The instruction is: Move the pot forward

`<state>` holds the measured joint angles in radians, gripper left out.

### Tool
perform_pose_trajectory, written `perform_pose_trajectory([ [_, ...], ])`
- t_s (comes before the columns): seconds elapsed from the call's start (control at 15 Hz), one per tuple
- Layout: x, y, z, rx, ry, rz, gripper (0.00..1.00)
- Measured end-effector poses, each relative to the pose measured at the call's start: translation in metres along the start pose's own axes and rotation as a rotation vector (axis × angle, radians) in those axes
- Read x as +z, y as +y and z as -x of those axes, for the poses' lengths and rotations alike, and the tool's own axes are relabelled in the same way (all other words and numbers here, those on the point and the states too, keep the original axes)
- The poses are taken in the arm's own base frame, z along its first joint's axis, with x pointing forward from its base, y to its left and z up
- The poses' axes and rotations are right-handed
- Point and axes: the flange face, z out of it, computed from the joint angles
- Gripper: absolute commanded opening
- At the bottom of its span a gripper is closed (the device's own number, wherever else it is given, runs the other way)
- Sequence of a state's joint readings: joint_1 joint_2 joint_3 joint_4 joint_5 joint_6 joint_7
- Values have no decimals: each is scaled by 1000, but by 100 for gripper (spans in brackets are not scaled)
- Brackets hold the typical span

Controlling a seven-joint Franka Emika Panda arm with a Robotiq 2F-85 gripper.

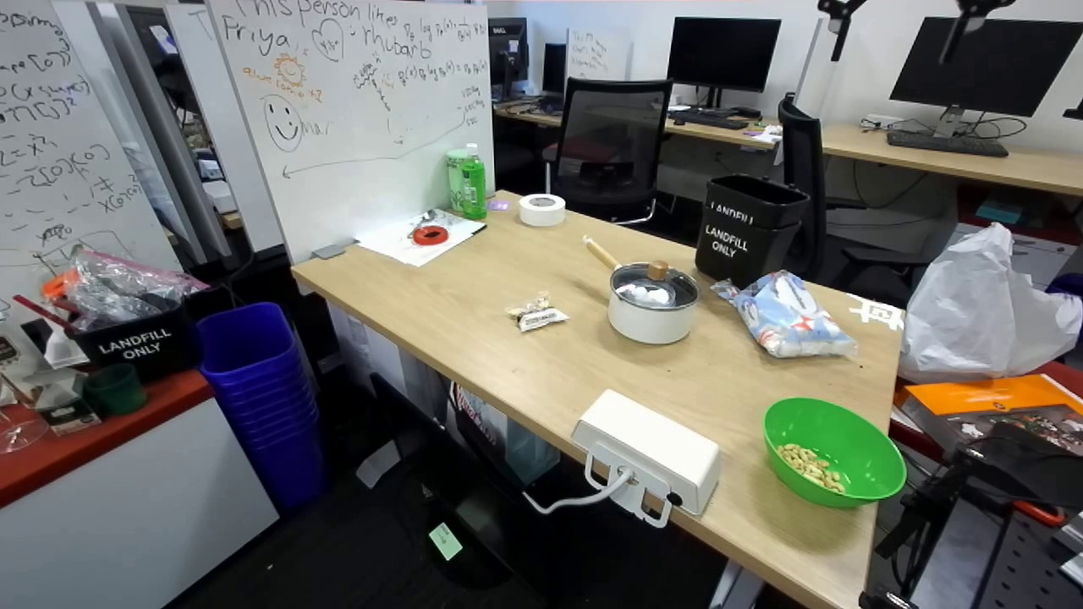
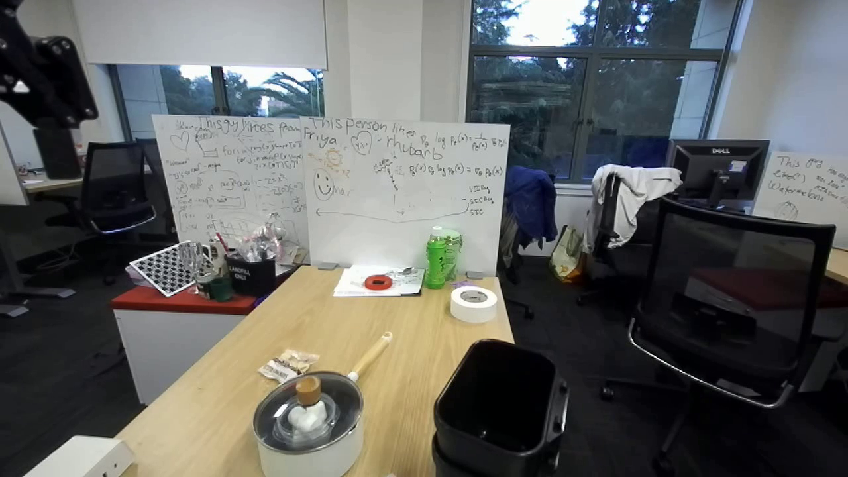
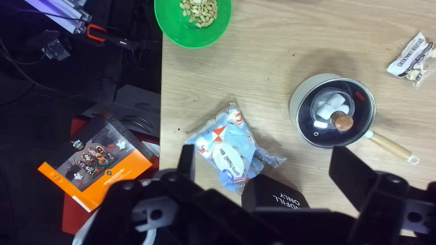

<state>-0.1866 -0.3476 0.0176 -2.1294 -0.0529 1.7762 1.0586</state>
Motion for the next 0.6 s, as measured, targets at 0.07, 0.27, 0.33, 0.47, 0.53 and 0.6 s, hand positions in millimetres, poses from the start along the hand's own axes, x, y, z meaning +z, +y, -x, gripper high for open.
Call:
perform_pose_trajectory([
  [0.07,0,-1,1,25,-3,-1,100],
  [0.27,6,-12,9,189,-34,-6,100],
  [0.33,9,-19,13,246,-40,-7,100],
  [0.47,21,-42,18,362,-42,-13,100],
  [0.53,29,-56,19,423,-42,-17,100],
  [0.6,38,-71,20,481,-43,-19,100],
])
